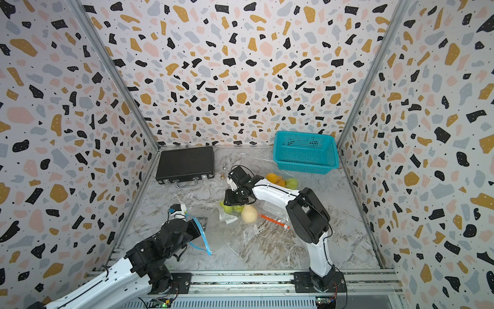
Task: Open the zip-top bag and take out the pear
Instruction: Pick up the pear from the zipper food storage bag.
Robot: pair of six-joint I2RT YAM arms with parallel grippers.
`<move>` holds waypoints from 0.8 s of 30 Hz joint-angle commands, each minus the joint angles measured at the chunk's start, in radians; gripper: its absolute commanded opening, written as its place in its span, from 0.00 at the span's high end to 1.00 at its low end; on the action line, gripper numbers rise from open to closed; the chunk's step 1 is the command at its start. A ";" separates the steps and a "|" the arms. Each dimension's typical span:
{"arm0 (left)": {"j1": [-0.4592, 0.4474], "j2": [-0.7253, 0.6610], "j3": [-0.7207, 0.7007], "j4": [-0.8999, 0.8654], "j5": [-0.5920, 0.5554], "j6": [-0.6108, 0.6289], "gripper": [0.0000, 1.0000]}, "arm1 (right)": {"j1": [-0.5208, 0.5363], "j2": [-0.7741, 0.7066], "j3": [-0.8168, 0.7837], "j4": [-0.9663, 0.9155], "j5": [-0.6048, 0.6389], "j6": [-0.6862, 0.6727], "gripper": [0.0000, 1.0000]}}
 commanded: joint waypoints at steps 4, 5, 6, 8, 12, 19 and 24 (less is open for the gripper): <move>0.004 -0.024 -0.014 0.013 0.017 0.005 0.49 | 0.006 0.040 -0.003 0.022 0.004 0.020 0.62; 0.003 -0.031 -0.015 0.008 0.020 0.006 0.49 | 0.007 0.048 0.003 0.014 0.010 0.018 0.62; 0.003 -0.038 -0.018 0.004 0.020 0.006 0.49 | 0.009 0.058 0.013 0.006 0.010 0.017 0.62; 0.004 -0.043 -0.022 -0.005 0.016 0.006 0.49 | 0.013 0.072 0.018 0.001 0.017 0.013 0.62; 0.004 -0.052 -0.036 -0.017 0.003 0.000 0.48 | 0.015 0.100 0.022 0.003 0.028 0.016 0.62; 0.003 -0.095 -0.024 -0.077 -0.013 0.009 0.48 | 0.016 -0.039 -0.030 0.058 -0.014 0.026 0.52; 0.004 -0.122 -0.037 -0.090 -0.023 -0.002 0.48 | 0.016 -0.092 0.006 0.013 0.013 0.005 0.50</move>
